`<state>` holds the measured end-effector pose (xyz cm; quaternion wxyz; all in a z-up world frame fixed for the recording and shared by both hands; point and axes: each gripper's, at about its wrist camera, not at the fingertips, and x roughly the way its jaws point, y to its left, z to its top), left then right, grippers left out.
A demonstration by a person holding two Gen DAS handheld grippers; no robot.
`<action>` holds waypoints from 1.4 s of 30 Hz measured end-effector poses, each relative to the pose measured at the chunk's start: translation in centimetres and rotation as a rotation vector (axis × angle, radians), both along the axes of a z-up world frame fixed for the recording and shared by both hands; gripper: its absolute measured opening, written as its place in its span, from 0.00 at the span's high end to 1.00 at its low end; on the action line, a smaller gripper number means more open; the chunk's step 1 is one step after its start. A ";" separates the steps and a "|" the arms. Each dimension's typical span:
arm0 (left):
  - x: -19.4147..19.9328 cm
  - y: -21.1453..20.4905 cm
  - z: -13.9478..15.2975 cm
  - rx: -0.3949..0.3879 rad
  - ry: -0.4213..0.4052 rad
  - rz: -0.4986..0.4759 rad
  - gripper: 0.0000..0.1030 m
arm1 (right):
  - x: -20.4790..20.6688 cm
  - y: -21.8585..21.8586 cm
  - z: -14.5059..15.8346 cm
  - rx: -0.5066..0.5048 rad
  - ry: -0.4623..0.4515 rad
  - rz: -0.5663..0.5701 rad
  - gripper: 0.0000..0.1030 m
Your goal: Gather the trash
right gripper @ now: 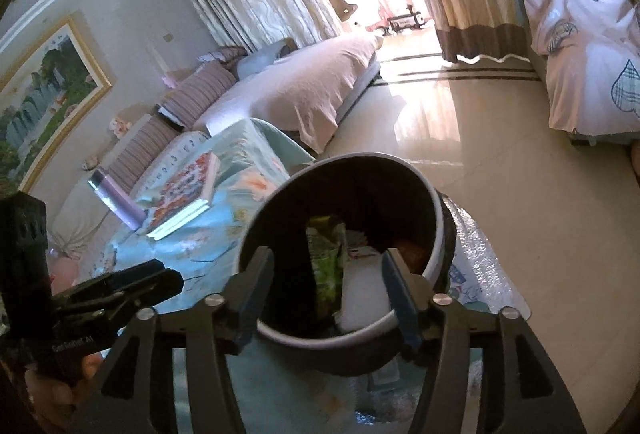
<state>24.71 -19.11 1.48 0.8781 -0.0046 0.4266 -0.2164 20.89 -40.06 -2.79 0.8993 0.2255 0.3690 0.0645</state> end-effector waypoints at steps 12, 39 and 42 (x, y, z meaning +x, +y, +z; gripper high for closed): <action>-7.9 6.3 -0.6 -0.076 -0.021 0.075 0.33 | -8.0 5.3 2.0 0.012 -0.106 -0.017 0.06; -22.2 14.9 0.8 0.006 -0.500 0.341 0.00 | -19.1 14.8 5.7 -0.272 -0.500 -0.019 0.00; -22.5 15.2 0.1 0.020 -0.505 0.359 0.00 | -19.6 15.1 4.6 -0.274 -0.496 -0.018 0.00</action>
